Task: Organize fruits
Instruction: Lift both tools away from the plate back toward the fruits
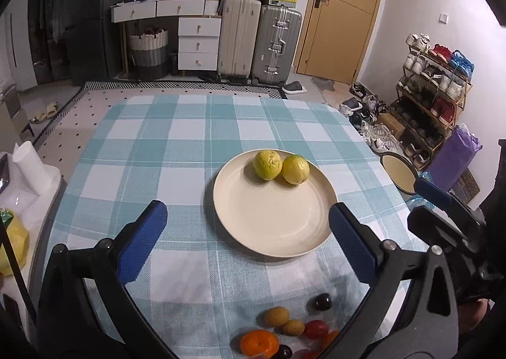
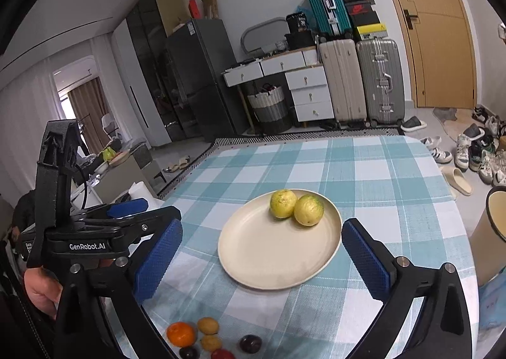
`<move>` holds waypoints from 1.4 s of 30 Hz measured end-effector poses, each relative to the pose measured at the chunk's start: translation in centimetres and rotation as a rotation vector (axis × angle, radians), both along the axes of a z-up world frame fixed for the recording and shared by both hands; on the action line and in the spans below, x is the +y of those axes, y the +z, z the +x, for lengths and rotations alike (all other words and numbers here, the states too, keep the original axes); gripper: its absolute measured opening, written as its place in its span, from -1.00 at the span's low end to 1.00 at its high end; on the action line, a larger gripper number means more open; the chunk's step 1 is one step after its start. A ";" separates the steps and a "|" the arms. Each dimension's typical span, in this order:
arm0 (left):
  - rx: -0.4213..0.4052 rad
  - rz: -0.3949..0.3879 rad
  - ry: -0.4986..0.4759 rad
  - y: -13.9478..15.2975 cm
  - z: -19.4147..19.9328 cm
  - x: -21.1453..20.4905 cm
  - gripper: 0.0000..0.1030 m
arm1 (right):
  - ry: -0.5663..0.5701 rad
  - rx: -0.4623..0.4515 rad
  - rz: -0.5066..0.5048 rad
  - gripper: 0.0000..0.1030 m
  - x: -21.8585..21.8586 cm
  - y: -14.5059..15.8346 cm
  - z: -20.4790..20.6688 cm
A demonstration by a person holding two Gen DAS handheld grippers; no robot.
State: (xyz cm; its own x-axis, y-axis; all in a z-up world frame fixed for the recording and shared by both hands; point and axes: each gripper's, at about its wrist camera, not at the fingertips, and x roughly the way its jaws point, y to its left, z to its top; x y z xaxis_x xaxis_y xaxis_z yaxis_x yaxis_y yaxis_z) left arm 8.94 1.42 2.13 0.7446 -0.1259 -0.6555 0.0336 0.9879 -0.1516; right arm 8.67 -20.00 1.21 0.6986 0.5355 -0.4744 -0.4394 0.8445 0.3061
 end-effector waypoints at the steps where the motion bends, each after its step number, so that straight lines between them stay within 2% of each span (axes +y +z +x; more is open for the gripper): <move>1: -0.003 -0.001 0.003 0.1 -0.4 0.1 0.98 | 0.000 -0.005 -0.003 1.00 0.1 0.1 -0.4; 10: -0.015 0.024 0.022 -0.4 -4.1 0.9 0.98 | 0.009 -0.030 -0.035 1.00 0.9 0.2 -3.4; 15: 0.007 0.002 0.011 -1.7 -5.9 1.6 0.98 | 0.008 -0.019 -0.051 1.00 1.2 -0.2 -4.7; 18: 0.020 0.019 -0.011 -2.9 -7.0 1.5 0.98 | 0.006 -0.005 -0.053 1.00 1.1 -0.7 -5.5; 26: 0.130 -0.036 -0.030 -7.5 -8.4 2.5 0.98 | 0.031 0.037 -0.056 1.00 1.3 -2.2 -7.2; 32: 0.191 -0.067 -0.069 -9.6 -8.2 2.0 0.98 | 0.047 0.074 -0.058 1.00 1.8 -3.4 -8.0; 37: 0.236 -0.059 -0.098 -11.0 -7.8 1.0 0.97 | 0.068 0.113 -0.065 1.00 2.0 -4.4 -8.2; 42: 0.285 -0.014 -0.085 -12.5 -7.1 0.3 0.97 | 0.064 0.138 -0.063 1.00 1.7 -5.4 -8.2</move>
